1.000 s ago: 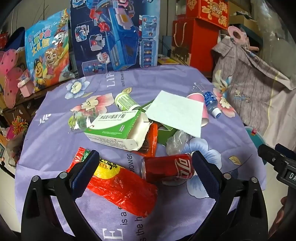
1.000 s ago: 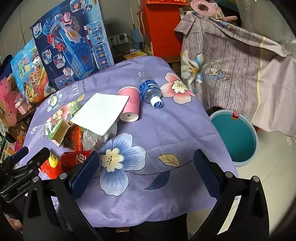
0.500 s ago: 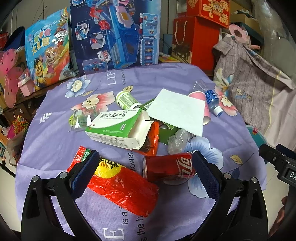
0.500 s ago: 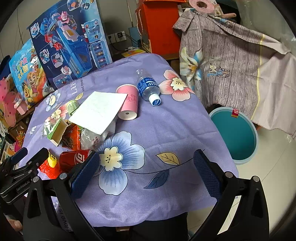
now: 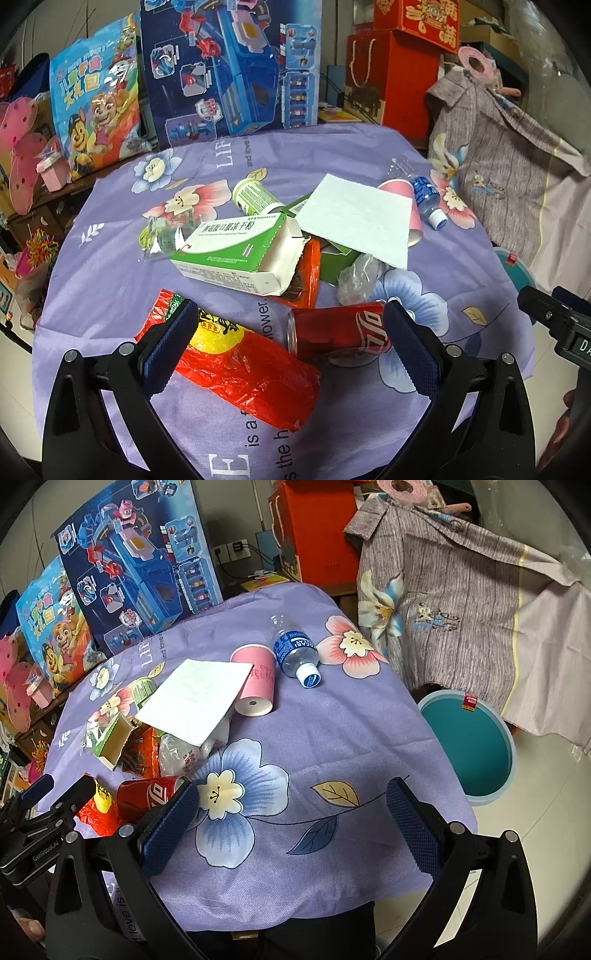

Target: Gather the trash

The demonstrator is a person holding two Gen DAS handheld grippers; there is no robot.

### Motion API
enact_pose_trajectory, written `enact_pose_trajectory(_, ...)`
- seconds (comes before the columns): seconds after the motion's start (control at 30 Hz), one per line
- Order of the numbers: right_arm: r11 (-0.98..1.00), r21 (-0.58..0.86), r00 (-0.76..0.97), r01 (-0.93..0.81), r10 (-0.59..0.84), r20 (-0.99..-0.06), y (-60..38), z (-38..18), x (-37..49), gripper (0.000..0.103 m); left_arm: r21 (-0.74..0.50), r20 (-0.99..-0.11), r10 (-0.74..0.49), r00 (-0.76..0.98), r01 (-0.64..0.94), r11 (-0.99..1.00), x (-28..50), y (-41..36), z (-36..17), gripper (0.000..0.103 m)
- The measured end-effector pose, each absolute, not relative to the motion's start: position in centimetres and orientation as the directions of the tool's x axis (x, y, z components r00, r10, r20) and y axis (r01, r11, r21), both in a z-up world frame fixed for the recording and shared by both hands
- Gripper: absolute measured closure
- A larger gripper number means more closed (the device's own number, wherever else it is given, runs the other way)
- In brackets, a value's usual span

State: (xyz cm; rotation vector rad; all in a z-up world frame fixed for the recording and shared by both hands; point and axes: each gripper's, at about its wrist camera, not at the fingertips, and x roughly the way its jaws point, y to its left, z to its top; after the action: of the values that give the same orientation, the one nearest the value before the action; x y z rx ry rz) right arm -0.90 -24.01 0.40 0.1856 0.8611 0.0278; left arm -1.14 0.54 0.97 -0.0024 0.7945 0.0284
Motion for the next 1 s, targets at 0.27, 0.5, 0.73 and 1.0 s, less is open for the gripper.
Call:
enact_pose_trajectory(0.27, 0.983, 0.175, 0.639, 0.055, 0.100, -0.762, -23.9, 0.0, -0.7, 0.006, 0.008, -0.729, 0.023, 0.684, -0.026, 1.000, -0.9, 0.6, 0.5, 0.003)
enact_pose_trajectory(0.5, 0.983, 0.176, 0.622, 0.051, 0.106, -0.776, -23.5, -0.5, -0.4, 0.006, 0.004, -0.741, 0.034, 0.670, -0.047, 0.999, -0.7, 1.6, -0.1, 0.003)
enact_pose_trajectory(0.73, 0.983, 0.180, 0.597, 0.029, 0.127, -0.792, -22.7, -1.2, 0.3, 0.006, -0.020, -0.768, 0.050, 0.639, -0.102, 0.995, -0.5, 4.6, -1.0, 0.003)
enact_pose_trajectory(1.0, 0.985, 0.166, 0.563, -0.052, 0.166, -0.810, -20.3, -1.9, 1.1, 0.006, -0.026, -0.786, 0.069, 0.614, -0.144, 0.989, -0.6, 8.1, -2.1, 0.003)
